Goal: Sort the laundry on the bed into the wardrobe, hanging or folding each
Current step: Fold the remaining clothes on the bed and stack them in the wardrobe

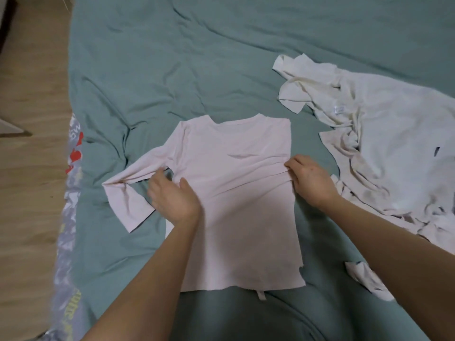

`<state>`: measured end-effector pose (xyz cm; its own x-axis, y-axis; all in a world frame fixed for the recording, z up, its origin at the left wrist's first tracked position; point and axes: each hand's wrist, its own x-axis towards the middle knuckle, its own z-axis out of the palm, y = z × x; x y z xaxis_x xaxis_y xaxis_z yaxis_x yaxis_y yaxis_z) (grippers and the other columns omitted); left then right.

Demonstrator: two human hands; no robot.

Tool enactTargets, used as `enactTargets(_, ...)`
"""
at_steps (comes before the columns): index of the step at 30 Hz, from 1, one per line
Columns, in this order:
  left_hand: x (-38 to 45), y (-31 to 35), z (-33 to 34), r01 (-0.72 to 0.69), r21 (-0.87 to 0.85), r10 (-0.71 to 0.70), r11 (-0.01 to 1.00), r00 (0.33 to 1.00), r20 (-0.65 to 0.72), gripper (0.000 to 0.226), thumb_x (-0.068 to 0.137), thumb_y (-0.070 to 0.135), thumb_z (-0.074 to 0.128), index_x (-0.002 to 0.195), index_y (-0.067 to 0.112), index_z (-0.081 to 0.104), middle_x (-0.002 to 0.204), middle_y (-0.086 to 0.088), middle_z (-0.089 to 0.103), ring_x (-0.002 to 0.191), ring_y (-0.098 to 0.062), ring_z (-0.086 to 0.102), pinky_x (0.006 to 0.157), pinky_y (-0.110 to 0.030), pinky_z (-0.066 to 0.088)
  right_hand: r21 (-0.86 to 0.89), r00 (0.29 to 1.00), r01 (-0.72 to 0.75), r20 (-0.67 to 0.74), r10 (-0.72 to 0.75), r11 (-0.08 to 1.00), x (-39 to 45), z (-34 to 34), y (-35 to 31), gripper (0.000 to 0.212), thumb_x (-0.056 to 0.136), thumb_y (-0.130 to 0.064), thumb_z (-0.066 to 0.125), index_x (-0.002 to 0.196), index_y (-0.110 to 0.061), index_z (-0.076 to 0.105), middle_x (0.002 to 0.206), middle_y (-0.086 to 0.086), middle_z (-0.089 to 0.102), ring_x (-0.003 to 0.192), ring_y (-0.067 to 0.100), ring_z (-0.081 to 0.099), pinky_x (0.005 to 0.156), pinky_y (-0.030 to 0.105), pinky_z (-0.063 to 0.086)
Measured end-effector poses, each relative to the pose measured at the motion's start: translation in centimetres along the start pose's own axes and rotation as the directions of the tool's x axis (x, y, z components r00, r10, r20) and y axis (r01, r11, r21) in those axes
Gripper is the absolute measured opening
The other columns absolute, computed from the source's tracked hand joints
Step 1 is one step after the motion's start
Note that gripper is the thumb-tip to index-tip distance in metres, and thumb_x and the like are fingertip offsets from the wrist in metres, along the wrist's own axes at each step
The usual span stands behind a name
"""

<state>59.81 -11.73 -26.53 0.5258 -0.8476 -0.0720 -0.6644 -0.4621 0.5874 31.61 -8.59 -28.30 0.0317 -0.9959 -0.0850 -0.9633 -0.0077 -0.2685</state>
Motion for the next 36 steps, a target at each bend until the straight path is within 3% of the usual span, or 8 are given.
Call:
enactTargets(3,0.4,1.9,1.2,-0.472,-0.007,0.459,0.882,0.855,0.242,0.026,0.088,0.016,0.061,0.114,0.009,0.063,0.113,-0.012,0.064,0.107,-0.035,0.052,0.093,-0.039,0.034,0.145,0.977,-0.114,-0.161,0.137,0.983,0.7,-1.3,-0.4,0.021,0.081,0.007,0.053,0.098,-0.001,0.062,0.100,0.016,0.058,0.090,0.034,0.054,0.070,0.041,0.047)
enactTargets(5,0.2,3.9,2.4,-0.558,-0.051,0.527,0.828,0.745,0.409,0.027,0.092,0.025,0.059,0.115,0.012,0.064,0.113,-0.009,0.066,0.106,-0.032,0.054,0.091,-0.038,0.037,0.235,0.954,-0.184,-0.191,0.231,0.955,2.1,-2.2,-0.5,0.031,0.080,0.010,0.048,0.105,-0.002,0.061,0.110,0.014,0.055,0.096,0.031,0.052,0.073,0.037,0.042)
enactTargets(8,-0.7,7.2,4.9,-0.617,-0.026,0.542,0.786,0.670,0.507,0.040,0.094,0.040,0.055,0.125,0.016,0.058,0.123,-0.005,0.060,0.113,-0.027,0.049,0.095,-0.034,0.033,0.282,0.970,-0.133,-0.161,0.184,0.950,5.0,-3.3,0.6,0.041,0.083,0.009,0.042,0.119,-0.004,0.058,0.124,0.011,0.052,0.107,0.030,0.053,0.080,0.034,0.040)
enactTargets(14,-0.1,10.6,8.1,-0.670,0.046,0.566,0.741,0.660,0.495,0.032,0.091,0.044,0.057,0.109,0.019,0.065,0.108,-0.001,0.060,0.104,-0.024,0.050,0.088,-0.033,0.034,0.304,0.997,-0.016,0.083,-0.009,0.953,10.7,-4.0,3.2,0.032,0.091,0.001,0.043,0.119,-0.007,0.058,0.121,0.014,0.054,0.111,0.033,0.053,0.097,0.042,0.040)
enactTargets(20,0.8,11.3,7.8,-0.555,-0.042,0.498,0.831,0.707,0.502,0.021,0.095,0.037,0.050,0.087,0.020,0.057,0.091,0.007,0.055,0.084,-0.017,0.055,0.072,-0.034,0.044,0.308,0.970,0.058,0.207,-0.126,0.950,12.7,-4.7,3.4,0.020,0.089,-0.006,0.053,0.104,-0.008,0.066,0.110,0.009,0.051,0.086,0.016,0.049,0.080,0.027,0.037)
enactTargets(24,1.5,10.5,7.5,-0.610,0.001,0.484,0.792,0.630,0.607,0.028,0.089,0.052,0.056,0.097,0.026,0.055,0.085,0.013,0.060,0.084,-0.012,0.054,0.069,-0.030,0.041,0.233,0.954,0.143,0.228,-0.197,0.962,12.5,-5.2,3.3,0.014,0.088,-0.012,0.055,0.094,-0.009,0.067,0.108,0.001,0.055,0.080,0.010,0.046,0.072,0.029,0.038)
enactTargets(28,1.7,9.9,7.2,-0.680,-0.111,0.614,0.725,0.564,0.551,0.019,0.093,0.039,0.056,0.087,0.020,0.054,0.070,0.012,0.050,0.074,-0.014,0.049,0.065,-0.032,0.038,0.147,0.930,0.213,0.272,-0.247,0.966,11.8,-5.6,3.4,0.012,0.094,-0.016,0.043,0.093,-0.012,0.055,0.088,0.002,0.058,0.077,0.022,0.049,0.069,0.037,0.040)
enactTargets(36,1.9,9.5,7.7,-0.617,0.021,0.545,0.787,0.709,0.448,0.020,0.097,0.042,0.049,0.101,0.023,0.051,0.075,0.005,0.066,0.075,-0.023,0.060,0.065,-0.034,0.042,0.205,0.990,0.061,0.110,-0.085,0.977,12.9,-3.7,3.6,0.012,0.093,-0.005,0.039,0.082,-0.004,0.044,0.075,0.012,0.051,0.066,0.029,0.043,0.061,0.040,0.034)
